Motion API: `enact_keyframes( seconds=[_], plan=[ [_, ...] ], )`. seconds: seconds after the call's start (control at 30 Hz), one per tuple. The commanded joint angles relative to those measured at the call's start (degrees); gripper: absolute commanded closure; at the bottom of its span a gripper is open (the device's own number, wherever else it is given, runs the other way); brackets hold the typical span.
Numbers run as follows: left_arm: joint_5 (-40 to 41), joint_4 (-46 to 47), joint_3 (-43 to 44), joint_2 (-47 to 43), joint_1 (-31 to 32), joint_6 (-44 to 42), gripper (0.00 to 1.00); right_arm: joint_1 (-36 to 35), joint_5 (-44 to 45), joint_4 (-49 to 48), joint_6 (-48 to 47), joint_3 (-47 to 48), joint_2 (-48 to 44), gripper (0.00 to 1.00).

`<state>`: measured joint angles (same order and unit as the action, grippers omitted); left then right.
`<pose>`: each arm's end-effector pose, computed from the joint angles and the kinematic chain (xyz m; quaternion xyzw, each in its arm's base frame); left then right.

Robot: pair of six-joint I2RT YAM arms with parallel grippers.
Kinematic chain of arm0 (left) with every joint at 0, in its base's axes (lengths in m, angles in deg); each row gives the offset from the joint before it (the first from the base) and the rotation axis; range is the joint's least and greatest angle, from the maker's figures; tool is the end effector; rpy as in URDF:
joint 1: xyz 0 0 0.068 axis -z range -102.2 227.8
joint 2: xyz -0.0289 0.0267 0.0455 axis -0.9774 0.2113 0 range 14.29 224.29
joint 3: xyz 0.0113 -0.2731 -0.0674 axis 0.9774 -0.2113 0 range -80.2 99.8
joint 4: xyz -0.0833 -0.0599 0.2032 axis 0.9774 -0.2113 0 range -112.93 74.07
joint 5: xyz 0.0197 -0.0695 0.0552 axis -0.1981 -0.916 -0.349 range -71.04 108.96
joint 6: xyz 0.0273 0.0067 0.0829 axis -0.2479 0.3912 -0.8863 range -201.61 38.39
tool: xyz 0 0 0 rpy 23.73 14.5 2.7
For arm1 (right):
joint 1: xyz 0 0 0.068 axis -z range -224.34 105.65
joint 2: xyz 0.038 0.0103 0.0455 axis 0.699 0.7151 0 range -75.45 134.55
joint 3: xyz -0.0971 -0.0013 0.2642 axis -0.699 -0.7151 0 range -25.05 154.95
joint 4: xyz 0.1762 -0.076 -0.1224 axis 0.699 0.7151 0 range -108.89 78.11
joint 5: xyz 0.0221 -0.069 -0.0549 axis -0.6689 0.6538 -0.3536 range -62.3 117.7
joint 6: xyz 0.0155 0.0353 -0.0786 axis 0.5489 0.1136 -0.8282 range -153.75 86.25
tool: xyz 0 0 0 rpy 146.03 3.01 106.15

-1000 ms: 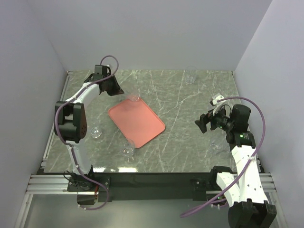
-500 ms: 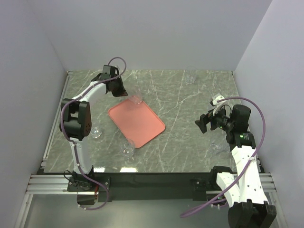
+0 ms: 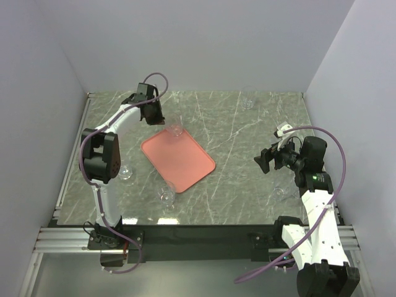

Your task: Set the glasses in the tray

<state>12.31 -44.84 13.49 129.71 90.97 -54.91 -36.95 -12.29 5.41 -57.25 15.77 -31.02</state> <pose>0.4351 -0.1111 0.2218 -0.0913 0.9358 -0.1660 0.2974 0.1600 0.0296 0.2889 -0.2874 0.7725 0.1532 0.5452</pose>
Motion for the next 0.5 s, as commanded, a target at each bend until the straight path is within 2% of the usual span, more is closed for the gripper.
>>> enact_keyframes(
  seconds=[0.0,0.33,0.43,0.47],
  plan=[
    [1.3,0.1,2.9,0.0,0.5,-1.6,0.98,0.4,-0.4,-0.4,-0.4,0.0,-0.7,0.02],
    [2.7,-1.5,3.9,0.0,1.3,-3.4,0.91,0.4,-0.4,-0.5,-0.6,-0.1,-0.8,0.02],
    [2.5,-1.6,4.0,-0.1,1.4,-3.5,0.85,0.4,-0.4,-0.5,-0.6,-0.1,-0.8,0.02],
    [2.4,-1.6,4.0,0.0,1.3,-3.4,0.80,0.6,-0.4,-0.5,-0.6,-0.1,-0.7,0.02]
  ],
)
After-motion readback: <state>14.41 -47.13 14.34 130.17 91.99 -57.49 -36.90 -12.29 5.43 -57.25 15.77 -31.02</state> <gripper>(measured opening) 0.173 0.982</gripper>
